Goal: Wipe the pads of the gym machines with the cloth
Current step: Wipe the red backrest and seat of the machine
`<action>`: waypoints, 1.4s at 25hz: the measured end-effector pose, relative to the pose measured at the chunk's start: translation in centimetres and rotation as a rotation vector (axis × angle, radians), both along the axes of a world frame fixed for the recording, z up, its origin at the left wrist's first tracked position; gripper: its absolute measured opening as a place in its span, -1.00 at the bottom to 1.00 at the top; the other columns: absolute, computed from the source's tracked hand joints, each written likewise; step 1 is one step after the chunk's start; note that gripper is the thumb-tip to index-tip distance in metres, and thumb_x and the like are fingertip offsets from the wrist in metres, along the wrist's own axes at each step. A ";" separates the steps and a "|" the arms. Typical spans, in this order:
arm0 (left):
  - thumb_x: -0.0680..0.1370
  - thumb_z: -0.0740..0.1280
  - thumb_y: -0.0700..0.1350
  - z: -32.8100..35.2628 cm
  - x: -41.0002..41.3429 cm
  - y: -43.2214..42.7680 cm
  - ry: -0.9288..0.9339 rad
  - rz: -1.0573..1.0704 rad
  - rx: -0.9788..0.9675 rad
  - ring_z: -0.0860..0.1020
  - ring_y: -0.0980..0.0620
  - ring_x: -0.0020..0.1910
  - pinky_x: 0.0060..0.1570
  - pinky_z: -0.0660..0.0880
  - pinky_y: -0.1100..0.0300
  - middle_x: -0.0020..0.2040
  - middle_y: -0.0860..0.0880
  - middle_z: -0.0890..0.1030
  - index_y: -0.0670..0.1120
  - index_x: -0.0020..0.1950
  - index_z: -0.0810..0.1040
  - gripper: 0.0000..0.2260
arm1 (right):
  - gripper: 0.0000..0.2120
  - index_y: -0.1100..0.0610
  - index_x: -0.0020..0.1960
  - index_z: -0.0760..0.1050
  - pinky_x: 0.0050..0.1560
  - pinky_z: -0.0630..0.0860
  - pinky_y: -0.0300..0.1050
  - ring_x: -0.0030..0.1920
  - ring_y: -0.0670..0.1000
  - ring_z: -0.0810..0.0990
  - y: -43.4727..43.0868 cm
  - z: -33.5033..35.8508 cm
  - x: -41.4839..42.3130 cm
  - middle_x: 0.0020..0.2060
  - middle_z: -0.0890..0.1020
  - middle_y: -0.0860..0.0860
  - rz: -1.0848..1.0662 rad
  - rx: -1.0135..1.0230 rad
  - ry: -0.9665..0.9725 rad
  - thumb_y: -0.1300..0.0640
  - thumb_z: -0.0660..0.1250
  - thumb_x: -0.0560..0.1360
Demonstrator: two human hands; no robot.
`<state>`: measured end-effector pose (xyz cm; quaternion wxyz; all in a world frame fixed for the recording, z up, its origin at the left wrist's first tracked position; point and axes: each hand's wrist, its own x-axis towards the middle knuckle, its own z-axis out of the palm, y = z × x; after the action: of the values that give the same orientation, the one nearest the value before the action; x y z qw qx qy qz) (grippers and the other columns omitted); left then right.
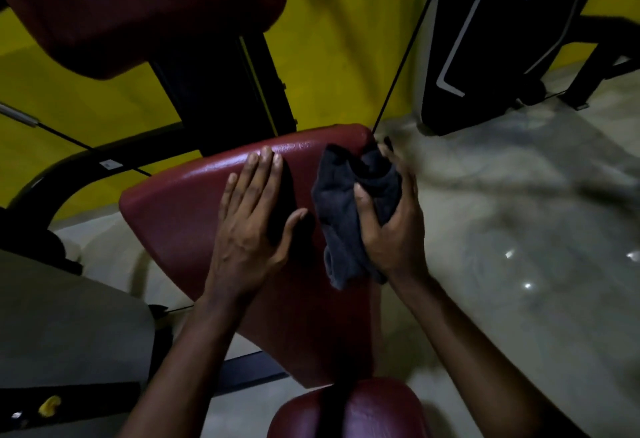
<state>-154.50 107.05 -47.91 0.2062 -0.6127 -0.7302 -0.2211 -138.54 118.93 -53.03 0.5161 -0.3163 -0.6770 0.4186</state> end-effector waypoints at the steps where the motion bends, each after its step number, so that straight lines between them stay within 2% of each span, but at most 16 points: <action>1: 0.62 0.31 0.03 -0.2 0.0 -0.1 0.008 0.001 0.004 0.14 -0.08 0.58 0.54 0.06 -0.06 0.57 -0.15 0.21 -0.23 0.55 0.23 -0.41 | -0.54 0.07 0.45 0.34 0.31 0.49 0.09 0.39 -0.03 0.47 -0.9 -0.9 0.5 0.36 0.50 0.00 0.003 -0.041 -0.005 0.00 0.32 0.59; 3: 0.62 0.32 0.02 -0.5 0.2 -0.1 0.008 -0.004 0.011 0.14 -0.06 0.58 0.54 0.06 -0.05 0.56 -0.14 0.21 -0.23 0.54 0.25 -0.42 | -0.58 0.07 0.37 0.40 0.21 0.55 0.04 0.27 -0.11 0.55 -1.2 -1.6 1.2 0.23 0.57 -0.06 0.005 -0.124 -0.024 -0.08 0.30 0.58; 5: 0.62 0.33 0.01 -0.6 0.2 -0.1 -0.002 -0.002 0.026 0.14 -0.05 0.58 0.54 0.07 -0.06 0.56 -0.12 0.22 -0.22 0.54 0.25 -0.42 | -0.64 0.08 0.30 0.45 0.16 0.57 -0.04 0.18 -0.16 0.59 0.1 -0.4 0.9 0.14 0.61 -0.09 -0.003 -0.161 -0.020 -0.07 0.32 0.58; 8: 0.62 0.34 -0.01 -0.5 0.2 -0.2 -0.019 -0.011 0.050 0.15 -0.05 0.57 0.54 0.07 -0.07 0.55 -0.16 0.25 -0.23 0.53 0.27 -0.44 | -0.62 0.12 0.33 0.45 0.19 0.56 -0.12 0.21 -0.14 0.59 1.2 1.2 -0.1 0.17 0.61 -0.05 -0.028 -0.144 0.054 -0.04 0.34 0.59; 13: 0.61 0.37 -0.03 0.1 0.5 -0.4 -0.080 -0.038 0.047 0.15 -0.07 0.57 0.54 0.05 -0.05 0.54 -0.18 0.26 -0.25 0.51 0.29 -0.43 | -0.45 0.19 0.47 0.29 0.30 0.49 0.14 0.41 0.07 0.46 -4.0 -4.4 -0.4 0.37 0.46 0.10 -0.173 -0.088 0.017 -0.06 0.32 0.60; 16: 0.60 0.38 -0.04 -0.1 0.4 -0.5 -0.115 -0.062 0.032 0.14 -0.08 0.57 0.55 0.02 -0.04 0.55 -0.16 0.23 -0.25 0.52 0.28 -0.43 | -0.42 0.16 0.49 0.22 0.30 0.47 0.22 0.42 0.20 0.42 -6.5 -9.4 0.2 0.39 0.39 0.19 -0.193 -0.017 -0.045 -0.07 0.30 0.60; 18: 0.61 0.37 -0.05 -0.2 0.2 -0.8 -0.107 -0.071 0.017 0.13 -0.12 0.57 0.55 0.04 -0.09 0.55 -0.19 0.22 -0.25 0.53 0.27 -0.43 | -0.41 0.16 0.48 0.22 0.26 0.50 0.23 0.38 0.21 0.46 -7.9 -11.7 0.7 0.36 0.42 0.22 -0.204 -0.110 -0.073 -0.16 0.25 0.61; 21: 0.62 0.36 -0.08 -0.8 -0.4 -1.7 -0.057 -0.093 -0.007 0.15 -0.14 0.56 0.54 0.06 -0.10 0.55 -0.19 0.22 -0.25 0.52 0.28 -0.45 | -0.39 0.17 0.45 0.25 0.26 0.49 0.23 0.36 0.14 0.49 -9.3 -11.6 0.5 0.33 0.47 0.17 -0.289 -0.251 -0.022 -0.25 0.18 0.61; 24: 0.60 0.37 -0.12 -2.2 -1.2 -3.9 -0.010 -0.140 -0.063 0.15 -0.10 0.56 0.55 0.04 -0.03 0.55 -0.16 0.20 -0.25 0.52 0.27 -0.45 | -0.45 0.18 0.47 0.27 0.41 0.40 0.10 0.43 0.05 0.41 -10.4 -8.9 -1.4 0.38 0.42 0.08 -0.395 -0.219 0.035 -0.13 0.23 0.63; 26: 0.60 0.37 -0.14 -3.1 -2.0 -5.3 0.024 -0.179 -0.095 0.14 -0.07 0.57 0.55 0.03 -0.02 0.55 -0.15 0.21 -0.24 0.52 0.28 -0.46 | -0.43 0.24 0.51 0.25 0.48 0.31 0.05 0.49 0.09 0.34 -11.1 -8.3 -3.0 0.45 0.36 0.13 -0.472 -0.170 -0.016 -0.03 0.28 0.62; 28: 0.61 0.35 -0.14 -3.4 -2.9 -6.0 0.030 -0.237 -0.121 0.12 -0.06 0.57 0.55 0.02 -0.02 0.56 -0.14 0.20 -0.23 0.53 0.27 -0.47 | -0.41 0.26 0.53 0.21 0.48 0.29 0.08 0.50 0.14 0.33 -12.6 -9.9 -4.4 0.47 0.33 0.17 -0.534 -0.175 -0.027 -0.02 0.25 0.63; 30: 0.62 0.33 -0.12 -3.4 -3.4 -6.1 0.033 -0.274 -0.123 0.09 -0.03 0.58 0.56 -0.01 0.00 0.56 -0.11 0.18 -0.21 0.54 0.26 -0.48 | -0.38 0.30 0.51 0.21 0.46 0.34 0.06 0.45 0.18 0.39 -14.2 -12.2 -5.3 0.43 0.38 0.22 -0.604 -0.329 0.027 -0.11 0.19 0.64; 33: 0.63 0.31 -0.12 -3.5 -3.9 -5.9 0.053 -0.307 -0.113 0.07 0.02 0.58 0.56 -0.05 0.05 0.55 -0.10 0.19 -0.19 0.54 0.27 -0.50 | -0.36 0.38 0.48 0.24 0.41 0.27 -0.31 0.40 0.25 0.45 -16.2 -13.2 -7.0 0.38 0.43 0.29 -0.700 -0.584 0.137 -0.08 0.18 0.61; 34: 0.64 0.30 -0.12 -3.6 -4.0 -5.9 0.056 -0.327 -0.118 0.07 0.02 0.57 0.56 -0.06 0.06 0.55 -0.10 0.19 -0.19 0.54 0.27 -0.51 | -0.37 0.37 0.50 0.22 0.45 0.24 -0.29 0.44 0.23 0.41 -16.8 -12.9 -7.9 0.42 0.40 0.28 -0.706 -0.601 0.132 -0.06 0.17 0.61; 35: 0.64 0.29 -0.13 -3.6 -4.0 -6.0 0.059 -0.345 -0.123 0.07 0.02 0.57 0.55 -0.07 0.07 0.56 -0.11 0.20 -0.19 0.54 0.27 -0.51 | -0.36 0.34 0.53 0.19 0.50 0.21 -0.18 0.50 0.20 0.34 -17.6 -12.2 -8.9 0.47 0.34 0.27 -0.693 -0.568 0.109 -0.05 0.16 0.61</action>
<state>-158.53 101.09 -51.55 0.1485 -0.7464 -0.6202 -0.1900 -147.41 101.35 -65.19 0.5534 -0.6309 -0.3613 0.4065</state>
